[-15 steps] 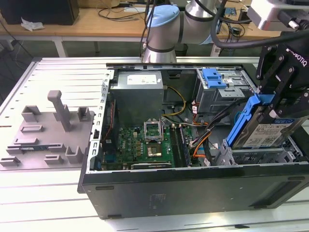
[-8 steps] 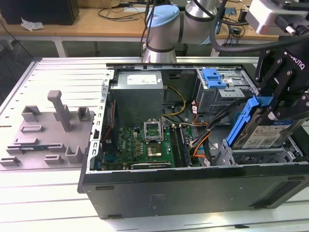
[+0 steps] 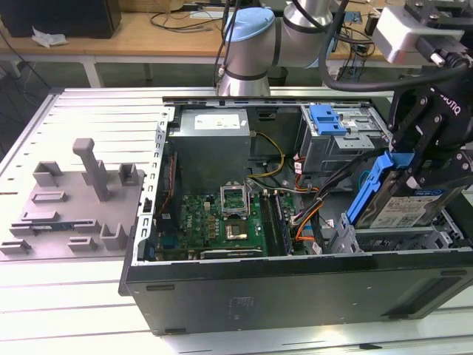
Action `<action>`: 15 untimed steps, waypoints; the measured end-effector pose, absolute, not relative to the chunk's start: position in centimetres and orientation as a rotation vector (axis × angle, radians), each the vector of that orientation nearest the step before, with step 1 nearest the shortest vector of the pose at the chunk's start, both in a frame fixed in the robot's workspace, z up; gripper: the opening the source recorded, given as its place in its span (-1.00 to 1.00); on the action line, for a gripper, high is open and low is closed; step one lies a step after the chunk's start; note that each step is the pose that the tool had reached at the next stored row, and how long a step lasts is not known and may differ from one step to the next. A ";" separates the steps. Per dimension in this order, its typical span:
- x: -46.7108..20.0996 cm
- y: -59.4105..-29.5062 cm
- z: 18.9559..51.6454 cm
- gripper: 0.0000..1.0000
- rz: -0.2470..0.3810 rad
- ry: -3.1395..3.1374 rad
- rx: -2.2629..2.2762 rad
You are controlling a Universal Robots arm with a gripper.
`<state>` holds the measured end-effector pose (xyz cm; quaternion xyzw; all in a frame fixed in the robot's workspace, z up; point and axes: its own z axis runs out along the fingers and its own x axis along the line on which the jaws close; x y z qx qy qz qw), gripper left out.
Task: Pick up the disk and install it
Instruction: 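Insert the disk into the insertion slot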
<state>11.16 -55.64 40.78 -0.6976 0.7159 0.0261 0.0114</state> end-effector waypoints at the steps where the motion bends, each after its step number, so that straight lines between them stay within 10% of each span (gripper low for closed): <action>1: 11.2 -55.6 40.7 -0.27 0.081 2.233 -2.176; 15: 11.2 -55.6 39.9 -0.27 0.081 2.233 -2.176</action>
